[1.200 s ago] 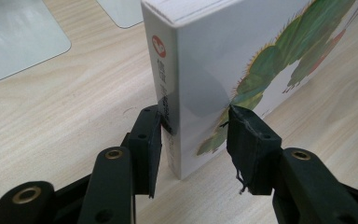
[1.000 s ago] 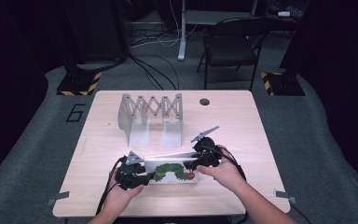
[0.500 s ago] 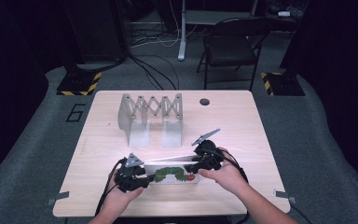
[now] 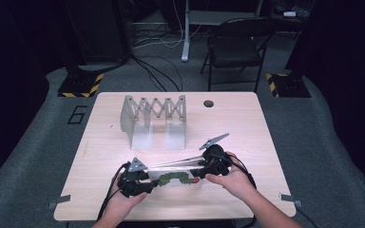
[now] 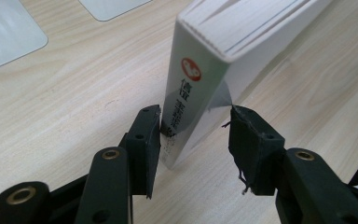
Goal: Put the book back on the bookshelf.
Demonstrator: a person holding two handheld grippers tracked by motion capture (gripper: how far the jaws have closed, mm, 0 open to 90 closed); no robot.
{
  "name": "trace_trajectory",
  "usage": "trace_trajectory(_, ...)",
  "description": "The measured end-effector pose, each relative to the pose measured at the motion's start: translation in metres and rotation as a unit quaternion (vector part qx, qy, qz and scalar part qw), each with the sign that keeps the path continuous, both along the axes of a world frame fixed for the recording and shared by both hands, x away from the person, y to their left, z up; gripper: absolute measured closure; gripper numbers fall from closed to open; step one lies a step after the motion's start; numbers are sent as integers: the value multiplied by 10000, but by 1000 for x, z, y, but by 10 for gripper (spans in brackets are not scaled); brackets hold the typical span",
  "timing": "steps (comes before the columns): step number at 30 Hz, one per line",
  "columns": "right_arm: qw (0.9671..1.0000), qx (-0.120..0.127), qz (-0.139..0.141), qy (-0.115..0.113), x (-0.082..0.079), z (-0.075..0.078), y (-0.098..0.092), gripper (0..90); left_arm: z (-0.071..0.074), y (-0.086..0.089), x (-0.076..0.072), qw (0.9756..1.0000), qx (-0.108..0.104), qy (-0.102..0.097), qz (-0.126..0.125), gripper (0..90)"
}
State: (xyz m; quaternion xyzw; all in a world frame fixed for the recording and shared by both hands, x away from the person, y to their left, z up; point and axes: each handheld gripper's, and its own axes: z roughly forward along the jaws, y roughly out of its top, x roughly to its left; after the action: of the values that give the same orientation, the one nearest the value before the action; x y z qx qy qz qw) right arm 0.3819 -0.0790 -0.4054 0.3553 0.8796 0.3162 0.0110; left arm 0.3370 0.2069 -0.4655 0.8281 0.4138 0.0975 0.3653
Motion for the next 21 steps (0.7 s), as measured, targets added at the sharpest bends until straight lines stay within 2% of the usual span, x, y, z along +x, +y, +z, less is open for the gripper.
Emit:
trace_trajectory(2, 10000, 8, -76, 64, -1, 0, -1, 512, 0, 1, 0, 10000, 3, 35, -36, 532)
trace_trajectory(6, 10000, -4, -3, -34, 0, -1, -3, 509, -1, 1, 0, 10000, -43, 47, -44, 503)
trace_trajectory(10, 10000, -6, -5, -41, 1, -1, -4, 508, 1, 2, 0, 9999, -74, 33, -115, 485)
trace_trajectory(11, 10000, -8, -4, -45, 1, -1, -4, 507, 2, 2, 0, 9999, -60, -55, -108, 488)
trace_trajectory(16, 10000, -13, -39, 23, 0, -2, -4, 499, 9, 5, 0, 9997, -131, -85, -165, 505)
trace_trajectory(18, 10000, -21, -57, 46, 0, -2, -4, 498, 12, 6, 0, 9997, -88, -156, -160, 497)
trace_trajectory(20, 10000, -33, 12, -32, 1, -3, -5, 496, 14, 7, 0, 9996, -67, -177, -196, 491)
trace_trajectory(21, 10000, -36, -46, 21, 0, -2, -5, 495, 16, 7, 1, 9996, -36, -151, -241, 483)
